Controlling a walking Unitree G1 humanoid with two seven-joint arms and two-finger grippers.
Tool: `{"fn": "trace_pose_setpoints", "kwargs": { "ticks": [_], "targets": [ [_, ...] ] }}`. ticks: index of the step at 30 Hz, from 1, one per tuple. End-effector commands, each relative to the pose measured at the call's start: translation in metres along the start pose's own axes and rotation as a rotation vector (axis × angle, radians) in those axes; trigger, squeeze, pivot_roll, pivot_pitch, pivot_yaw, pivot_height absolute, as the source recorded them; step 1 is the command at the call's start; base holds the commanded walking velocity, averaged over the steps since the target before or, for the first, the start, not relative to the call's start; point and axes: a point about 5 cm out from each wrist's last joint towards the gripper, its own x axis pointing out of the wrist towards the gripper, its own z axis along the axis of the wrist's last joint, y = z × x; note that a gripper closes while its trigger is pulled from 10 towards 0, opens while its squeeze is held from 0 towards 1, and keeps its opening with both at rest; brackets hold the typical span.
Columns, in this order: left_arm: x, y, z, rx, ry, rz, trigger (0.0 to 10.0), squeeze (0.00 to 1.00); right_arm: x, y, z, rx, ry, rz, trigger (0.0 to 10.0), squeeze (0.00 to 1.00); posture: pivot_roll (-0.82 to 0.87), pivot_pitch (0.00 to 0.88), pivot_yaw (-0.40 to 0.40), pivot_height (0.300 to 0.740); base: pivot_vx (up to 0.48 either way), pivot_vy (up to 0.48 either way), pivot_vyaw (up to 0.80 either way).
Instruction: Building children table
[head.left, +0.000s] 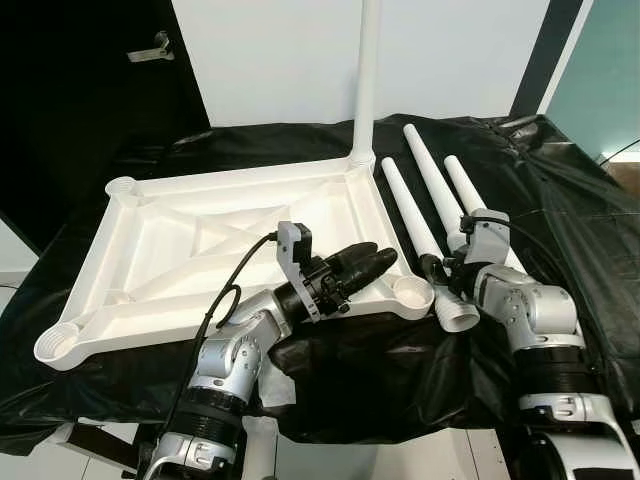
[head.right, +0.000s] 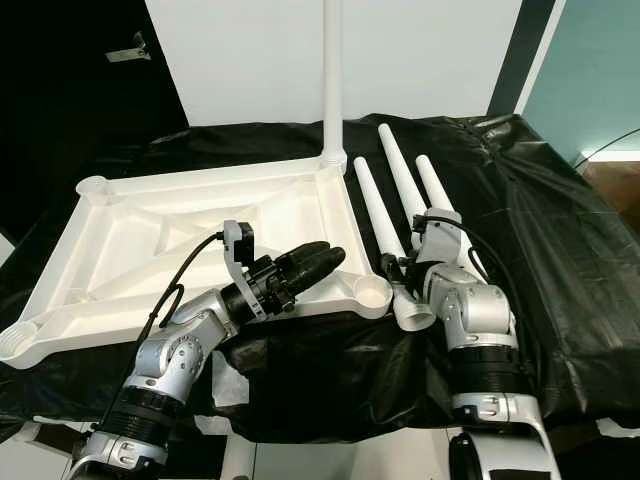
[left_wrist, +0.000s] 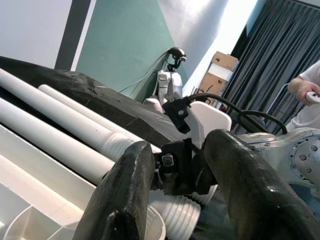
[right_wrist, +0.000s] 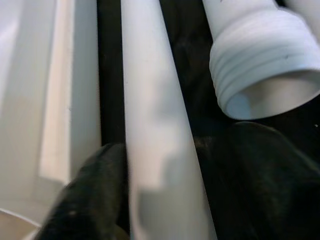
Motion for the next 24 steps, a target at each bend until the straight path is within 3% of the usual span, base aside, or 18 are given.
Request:
{"fn": "trace_pose_setpoints", "kwargs": {
  "ticks": [1,2,3,7,15,16,24],
  "targets": [
    [-0.001,0.001,-0.005,-0.015,0.022,0.006,10.0,0.0,0.004,-0.002,-0.014,-0.026,0.092,0.015,10.0,1.0,-0.1,0.0,0.039,0.74,0.0,0.0,0.0],
    [-0.001,0.001,-0.005,-0.015,0.022,0.006,10.0,0.0,0.004,-0.002,-0.014,-0.026,0.092,0.015,10.0,1.0,-0.1,0.0,0.039,0.74,0.0,0.0,0.0],
    [0.0,0.001,-0.006,-0.014,0.023,0.006,10.0,0.0,0.005,-0.005,-0.015,-0.046,0.109,0.018,10.0,0.0,-0.1,0.0,0.035,0.74,0.0,0.0,0.0],
    [0.001,0.0,-0.006,-0.014,0.023,0.008,10.0,0.0,0.007,-0.01,-0.018,-0.049,0.139,0.006,10.0,0.0,-0.1,0.0,0.031,0.74,0.0,0.0,0.0],
    [-0.001,0.002,-0.011,-0.006,0.06,0.036,10.0,0.0,0.011,-0.02,-0.037,0.063,0.222,-0.042,10.0,0.0,-0.09,0.0,0.032,0.74,0.0,0.0,0.0],
    [-0.001,0.005,-0.015,-0.006,0.093,0.056,10.0,0.0,0.011,-0.018,-0.04,0.078,0.235,-0.019,0.0,0.0,-0.09,0.002,0.034,0.74,0.0,0.0,0.0],
    [-0.001,0.007,-0.017,-0.008,0.116,0.069,10.0,0.0,0.013,-0.007,-0.042,0.122,0.234,0.032,0.0,0.0,-0.1,0.003,0.04,0.74,0.0,0.0,0.0]
  ]
}}
